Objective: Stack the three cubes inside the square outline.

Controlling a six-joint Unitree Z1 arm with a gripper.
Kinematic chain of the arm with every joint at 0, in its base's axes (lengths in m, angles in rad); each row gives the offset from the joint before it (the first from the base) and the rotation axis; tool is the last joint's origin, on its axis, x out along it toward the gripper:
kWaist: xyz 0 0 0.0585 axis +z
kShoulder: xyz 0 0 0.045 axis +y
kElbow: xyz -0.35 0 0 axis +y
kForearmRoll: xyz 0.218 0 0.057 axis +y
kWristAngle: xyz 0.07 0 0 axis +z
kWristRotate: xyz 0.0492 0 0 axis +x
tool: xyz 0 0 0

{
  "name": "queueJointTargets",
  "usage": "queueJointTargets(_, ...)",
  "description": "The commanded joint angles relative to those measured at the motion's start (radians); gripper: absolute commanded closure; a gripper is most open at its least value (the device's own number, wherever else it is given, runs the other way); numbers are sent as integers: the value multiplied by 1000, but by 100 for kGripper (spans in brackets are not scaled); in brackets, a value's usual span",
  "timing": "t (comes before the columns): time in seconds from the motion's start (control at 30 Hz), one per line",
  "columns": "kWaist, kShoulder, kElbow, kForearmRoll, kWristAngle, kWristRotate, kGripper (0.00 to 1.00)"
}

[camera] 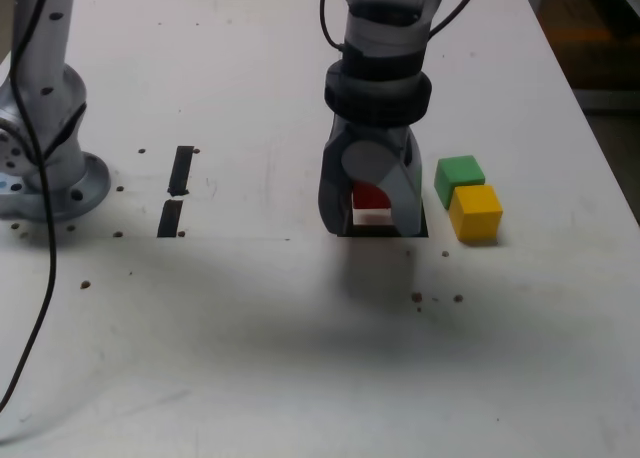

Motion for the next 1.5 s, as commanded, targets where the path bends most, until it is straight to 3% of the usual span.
queueJointTargets(0.0,7,0,7,-8,1,4,87)
queueJointTargets(0.63,27,7,73,-141,14,14,86)
queueJointTargets(1.0,29,2,84,-152,44,14,86)
queueJointTargets(1.47,29,-3,92,-158,54,13,83)
